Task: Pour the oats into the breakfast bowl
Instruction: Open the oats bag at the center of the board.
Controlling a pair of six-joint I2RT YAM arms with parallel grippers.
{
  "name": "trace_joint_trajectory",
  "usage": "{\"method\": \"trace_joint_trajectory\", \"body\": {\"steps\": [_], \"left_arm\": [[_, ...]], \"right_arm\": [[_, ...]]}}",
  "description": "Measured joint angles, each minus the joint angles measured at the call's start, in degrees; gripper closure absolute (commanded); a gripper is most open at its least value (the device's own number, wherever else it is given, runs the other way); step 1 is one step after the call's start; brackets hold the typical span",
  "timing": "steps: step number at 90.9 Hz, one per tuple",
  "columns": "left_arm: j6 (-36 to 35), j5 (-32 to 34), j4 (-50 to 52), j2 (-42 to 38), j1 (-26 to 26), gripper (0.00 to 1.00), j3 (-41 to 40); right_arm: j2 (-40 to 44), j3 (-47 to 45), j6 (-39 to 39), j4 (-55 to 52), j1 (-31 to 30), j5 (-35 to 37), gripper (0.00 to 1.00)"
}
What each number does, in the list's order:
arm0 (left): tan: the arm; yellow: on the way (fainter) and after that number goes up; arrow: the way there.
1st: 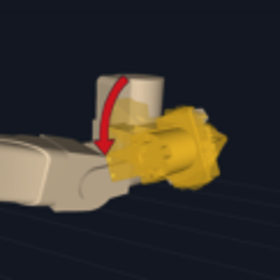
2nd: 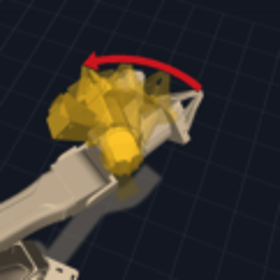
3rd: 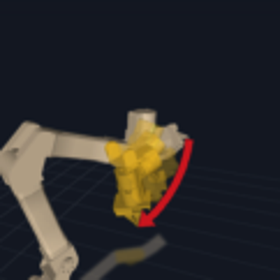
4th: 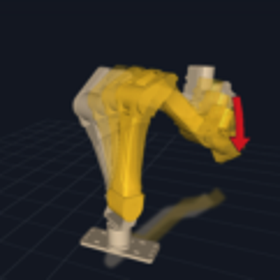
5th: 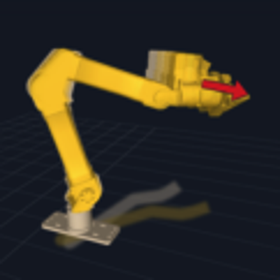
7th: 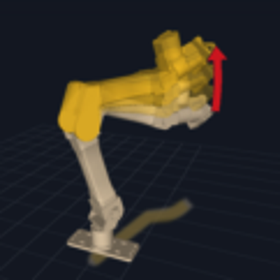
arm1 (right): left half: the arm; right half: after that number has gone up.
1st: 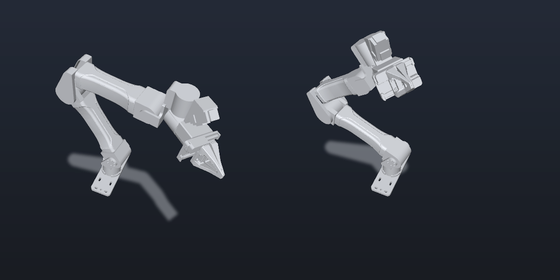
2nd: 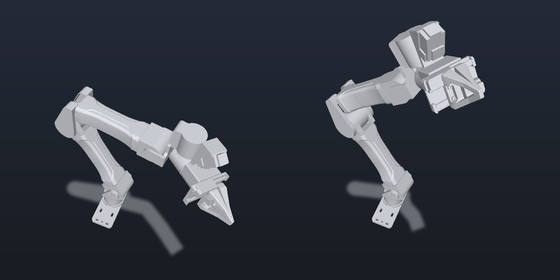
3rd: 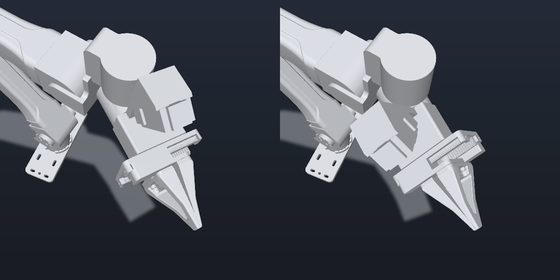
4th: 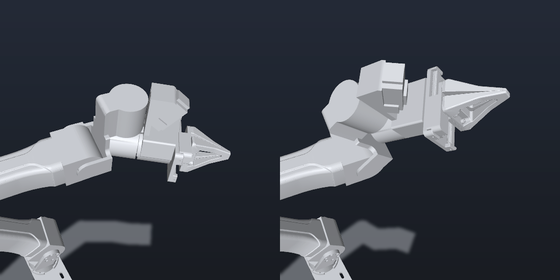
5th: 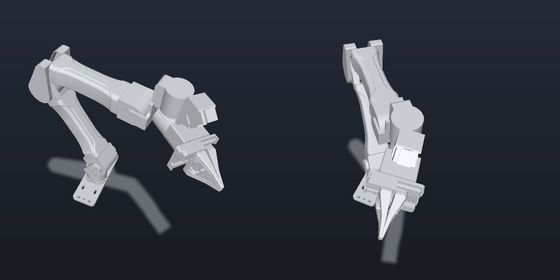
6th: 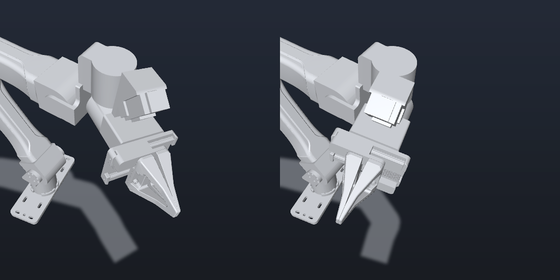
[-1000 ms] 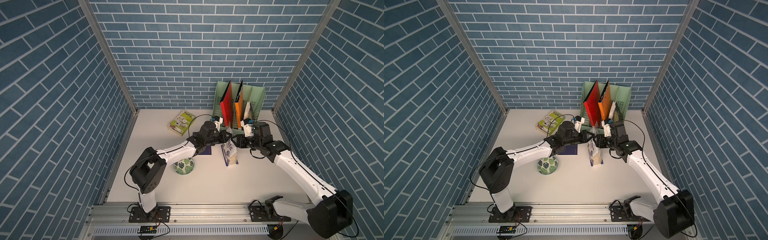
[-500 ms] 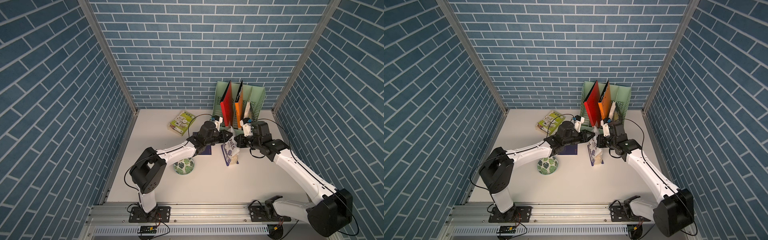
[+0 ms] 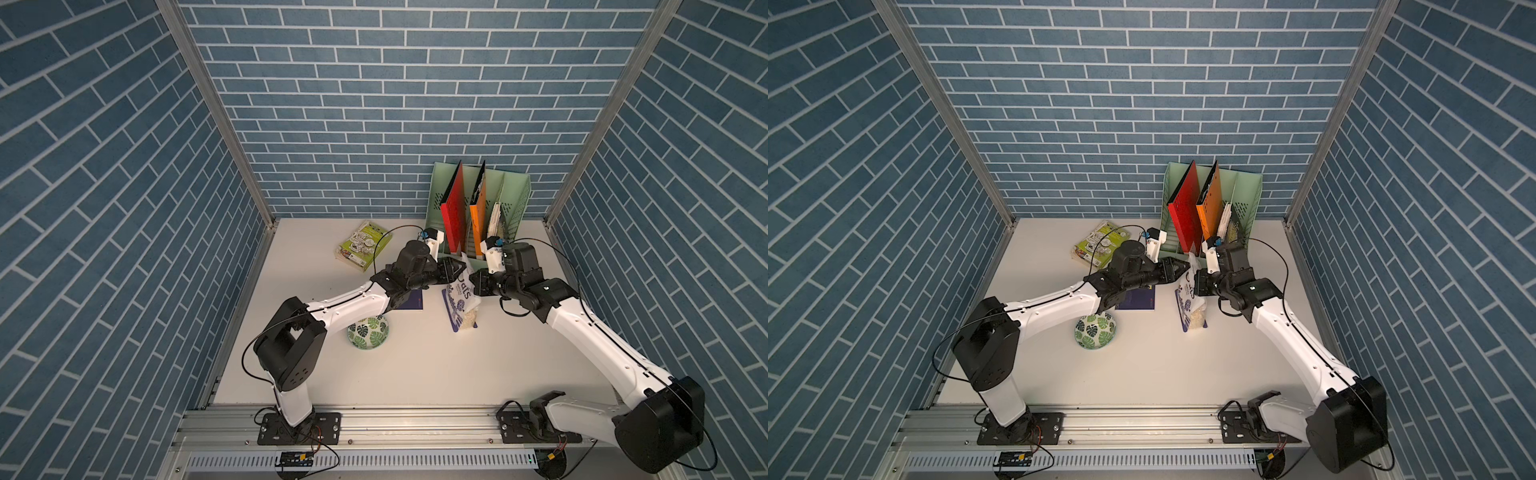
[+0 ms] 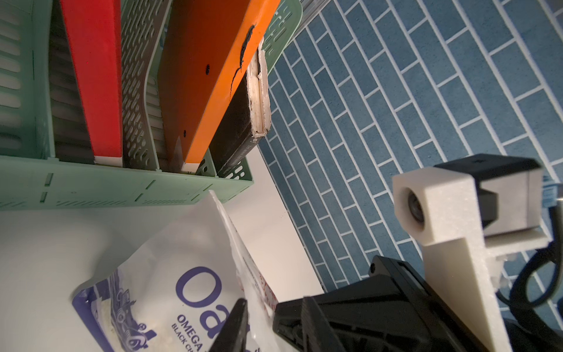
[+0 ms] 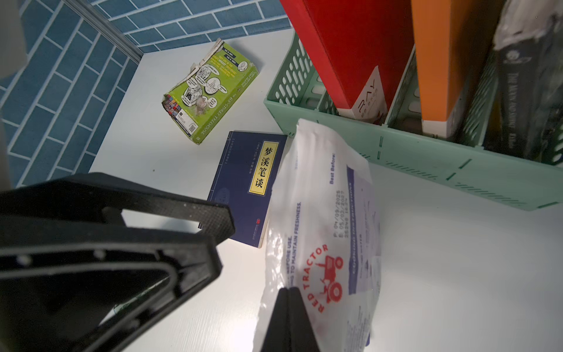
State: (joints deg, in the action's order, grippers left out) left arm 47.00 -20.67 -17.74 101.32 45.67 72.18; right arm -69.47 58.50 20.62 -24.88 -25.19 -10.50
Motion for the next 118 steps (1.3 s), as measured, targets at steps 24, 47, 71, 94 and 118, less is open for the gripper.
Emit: {"method": "trace_joint_trajectory", "body": {"steps": [24,47,71,94,118], "left_arm": [[0.1,-1.6,0.0,2.7,0.1,0.63,0.0],[0.1,-2.7,0.2,4.7,0.6,0.70,0.8],[0.8,-4.1,-1.2,5.2,0.8,0.87,1.2],[1.2,-4.7,-1.9,5.5,1.0,1.00,1.9],[-0.7,-1.7,-0.9,5.0,1.8,1.00,2.3]], "right_arm": [[0.1,0.0,0.1,0.0,0.0,0.4,1.00],[0.5,0.0,0.2,0.0,0.0,0.7,1.00],[0.5,0.0,0.2,0.2,0.0,0.6,1.00],[0.5,0.0,0.1,0.2,0.0,0.9,1.00],[0.5,2.9,-0.1,-3.8,-0.9,6.2,1.00]]}}
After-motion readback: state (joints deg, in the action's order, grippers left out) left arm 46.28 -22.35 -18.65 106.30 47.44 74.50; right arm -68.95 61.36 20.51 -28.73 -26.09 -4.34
